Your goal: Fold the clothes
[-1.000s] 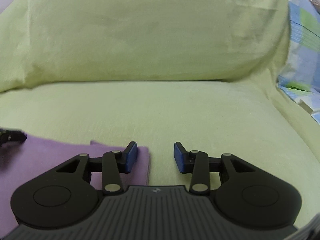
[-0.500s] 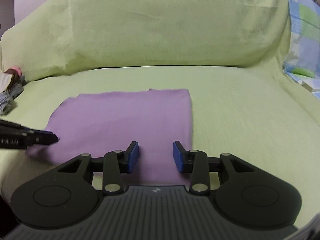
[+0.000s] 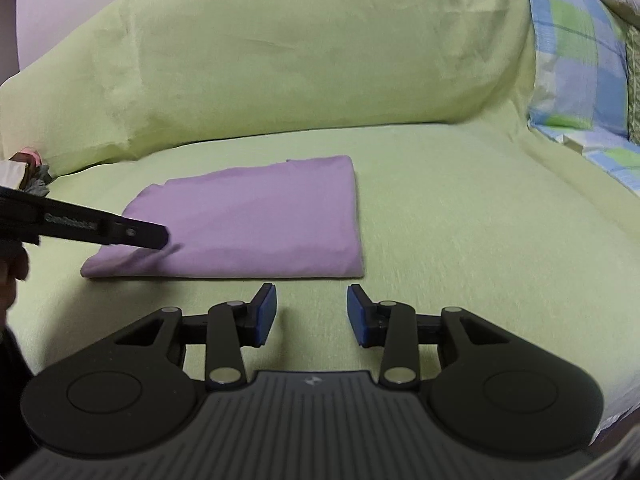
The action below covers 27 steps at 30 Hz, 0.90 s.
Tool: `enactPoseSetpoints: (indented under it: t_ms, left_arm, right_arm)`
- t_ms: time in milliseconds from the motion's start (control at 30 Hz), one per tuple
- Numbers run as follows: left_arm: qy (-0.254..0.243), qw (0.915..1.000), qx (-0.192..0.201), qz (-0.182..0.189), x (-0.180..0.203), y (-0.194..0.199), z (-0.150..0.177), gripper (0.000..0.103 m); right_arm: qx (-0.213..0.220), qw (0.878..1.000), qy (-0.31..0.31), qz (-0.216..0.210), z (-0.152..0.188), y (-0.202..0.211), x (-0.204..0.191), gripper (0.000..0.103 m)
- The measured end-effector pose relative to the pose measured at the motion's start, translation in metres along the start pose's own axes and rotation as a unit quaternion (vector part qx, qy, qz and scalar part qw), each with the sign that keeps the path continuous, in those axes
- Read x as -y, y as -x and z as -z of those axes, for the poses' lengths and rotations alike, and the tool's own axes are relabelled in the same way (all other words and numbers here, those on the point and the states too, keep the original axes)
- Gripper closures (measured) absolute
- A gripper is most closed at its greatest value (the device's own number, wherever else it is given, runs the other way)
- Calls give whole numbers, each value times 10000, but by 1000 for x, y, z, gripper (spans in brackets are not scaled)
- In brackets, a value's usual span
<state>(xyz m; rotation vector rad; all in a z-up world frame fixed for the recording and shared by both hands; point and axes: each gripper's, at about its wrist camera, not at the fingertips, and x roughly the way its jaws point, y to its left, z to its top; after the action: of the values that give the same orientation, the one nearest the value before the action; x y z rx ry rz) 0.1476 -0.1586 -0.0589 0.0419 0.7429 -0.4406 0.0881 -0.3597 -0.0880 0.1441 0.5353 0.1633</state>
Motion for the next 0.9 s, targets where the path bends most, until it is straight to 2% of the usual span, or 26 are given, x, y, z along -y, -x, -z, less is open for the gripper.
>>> enactPoseSetpoints:
  t_ms: [200,333,467,667,733,800,900]
  left_arm:
    - [67,9999,-67,-131,-5,14,16,95]
    - [389,9985,67,-376,-16,30,28,94]
    - [662,9966,195,-451,-31,33,31,93]
    - [724,9961,62,-494,-35,35,38,93]
    - [784,9956,83,-504,-36,38,40,88]
    - [863,9949,97,-518,-37,42,40,76]
    - [965,9939,164,-502,-39,51,42,71]
  right_arm:
    - [-3,10000,7,-62,0,-2,-3,69]
    - [46,9999,78,-104,2,1,-6,69]
    - [67,9999,124,-56,5,4,-8,69]
    - [-77,9999,128,9,12,2,-12,68]
    - [-101,9999,96,23,14,3,-13,68]
    - [-72,9999,74,19,15,6,-16,67]
    - [-32,10000,23,-8,19,13,-19,66]
